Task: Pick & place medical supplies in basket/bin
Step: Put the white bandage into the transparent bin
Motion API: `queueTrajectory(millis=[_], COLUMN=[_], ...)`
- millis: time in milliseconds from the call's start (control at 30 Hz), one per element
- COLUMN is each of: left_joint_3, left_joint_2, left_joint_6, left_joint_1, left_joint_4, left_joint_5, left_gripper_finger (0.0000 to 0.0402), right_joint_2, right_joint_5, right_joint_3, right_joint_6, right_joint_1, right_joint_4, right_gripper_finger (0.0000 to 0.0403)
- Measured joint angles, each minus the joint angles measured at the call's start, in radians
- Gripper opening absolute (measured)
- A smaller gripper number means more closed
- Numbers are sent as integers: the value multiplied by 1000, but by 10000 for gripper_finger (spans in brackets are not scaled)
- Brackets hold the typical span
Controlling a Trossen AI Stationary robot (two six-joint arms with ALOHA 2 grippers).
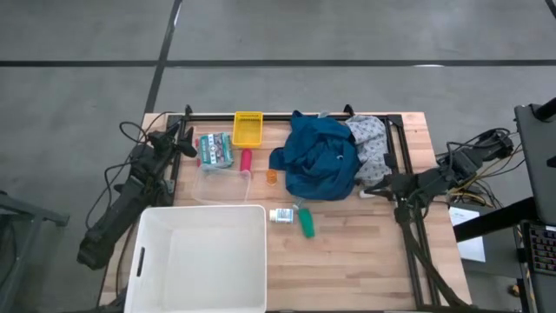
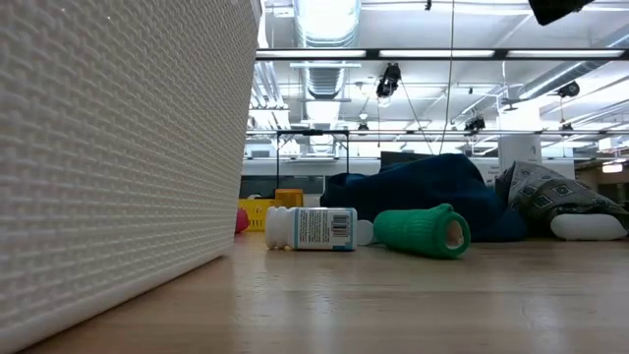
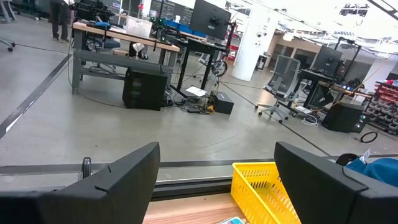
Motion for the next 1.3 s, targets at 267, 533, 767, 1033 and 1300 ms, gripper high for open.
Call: queueTrajectory(millis=[267,533,767,1033,1300], left_joint_3=[0,0,0,0,0], left_joint_2=[0,0,0,0,0], left_joint_6=[0,0,0,0,0], left_joint_1=[0,0,0,0,0], left_joint_4=[0,0,0,0,0], left_joint_5=[0,0,0,0,0], left_gripper_finger=[322,322,322,322,322], right_joint_2=[44,97,158,263,386], right_joint_5=[0,-8,-43,-109,-135], right_joint_3=[10,-8,-42,-72,-72], right_joint_6=[64,129,119,123,115], right_joint_1=[-61,-137,-200,-277,-327], right_joint_4=[-180,-312,-334,-338,-335], right_gripper_finger=[8,8,8,8,8])
